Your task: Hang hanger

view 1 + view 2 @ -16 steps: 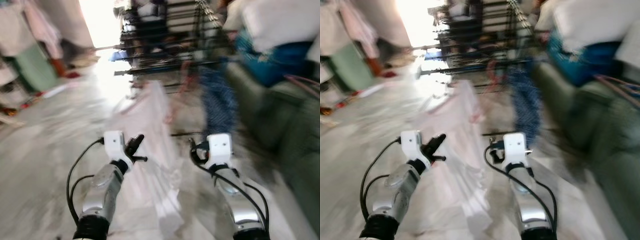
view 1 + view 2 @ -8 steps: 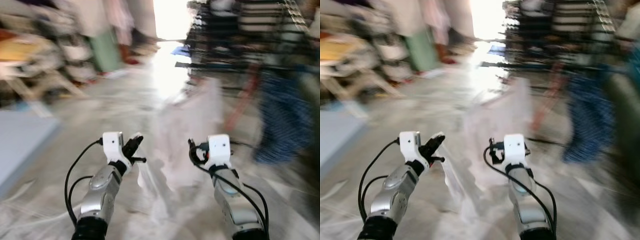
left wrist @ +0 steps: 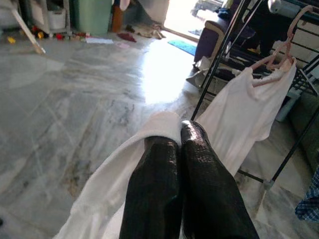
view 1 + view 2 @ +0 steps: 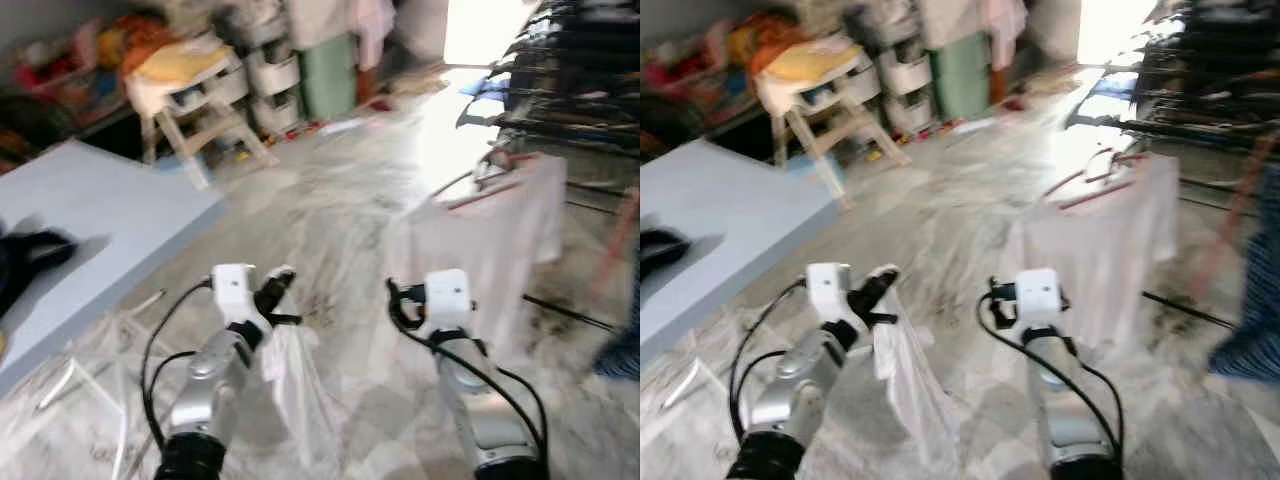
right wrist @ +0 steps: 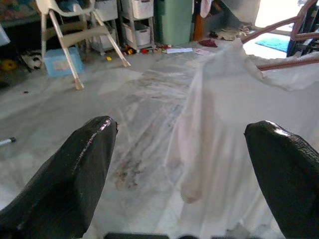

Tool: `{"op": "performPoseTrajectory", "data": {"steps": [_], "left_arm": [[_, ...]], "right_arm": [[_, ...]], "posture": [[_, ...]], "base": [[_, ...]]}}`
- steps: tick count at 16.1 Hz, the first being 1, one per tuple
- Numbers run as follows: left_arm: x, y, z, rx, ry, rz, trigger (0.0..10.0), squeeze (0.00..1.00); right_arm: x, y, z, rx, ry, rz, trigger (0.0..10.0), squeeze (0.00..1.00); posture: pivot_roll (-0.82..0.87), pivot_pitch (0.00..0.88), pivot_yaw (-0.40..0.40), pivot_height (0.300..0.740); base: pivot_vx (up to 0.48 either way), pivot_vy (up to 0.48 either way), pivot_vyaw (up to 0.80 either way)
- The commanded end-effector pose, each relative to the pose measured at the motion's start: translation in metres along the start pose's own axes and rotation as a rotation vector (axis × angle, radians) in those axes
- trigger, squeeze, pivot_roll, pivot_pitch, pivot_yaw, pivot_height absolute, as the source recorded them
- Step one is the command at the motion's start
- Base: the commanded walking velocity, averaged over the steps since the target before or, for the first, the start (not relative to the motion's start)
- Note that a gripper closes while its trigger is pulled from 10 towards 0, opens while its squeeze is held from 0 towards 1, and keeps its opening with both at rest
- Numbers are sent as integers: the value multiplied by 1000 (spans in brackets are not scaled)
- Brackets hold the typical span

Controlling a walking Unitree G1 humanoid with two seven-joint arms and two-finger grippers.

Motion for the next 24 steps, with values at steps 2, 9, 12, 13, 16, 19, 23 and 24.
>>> {"op": "performPoseTrajectory", "data": {"steps": [2,9,12,13,16,19,23,24], "left_arm": [[10,-4,0,5,20,23,10000,0],[3,-2,1,19,-15,35,10000,0],[7,1,2,4,0,21,10000,0],[7,2,2,1,0,22,10000,0],[9,7,0,-36,13,3,10000,0],[8,9,0,-49,10,-4,10000,0],[6,13,0,-67,4,-13,10000,0],[4,15,-1,-78,-4,-18,10000,0]], "right_arm": [[7,-5,2,13,19,16,10000,0],[-4,8,9,-64,-54,31,10000,0],[7,-3,9,-41,-1,117,10000,0],[10,-5,9,-27,13,121,10000,0],[10,0,10,-30,17,148,10000,0],[8,4,10,-35,10,140,10000,0],[8,4,10,-39,10,134,10000,0],[9,2,9,-33,13,130,10000,0]], "posture": [[-148,0,121,740],[-143,0,120,740],[-139,0,118,740],[-139,0,118,740],[-137,0,116,740],[-140,0,117,740],[-146,0,120,740],[-146,0,119,740]], "base": [[0,0,800],[0,0,114],[0,0,0],[0,0,0],[0,0,-240],[282,0,-800],[344,0,-800],[375,0,-800]]}}
Point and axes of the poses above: a point about 5 cm out from each wrist's last joint towards the gripper, its own z axis pointing out of the wrist towards the gripper, its own x axis along the axis of the wrist's last joint, y = z × x, the point moved 4 cm from there along z, pointing out of the wrist towards the gripper, and after that the axes turned 15 degrees about -z, right-handed, at the moved point
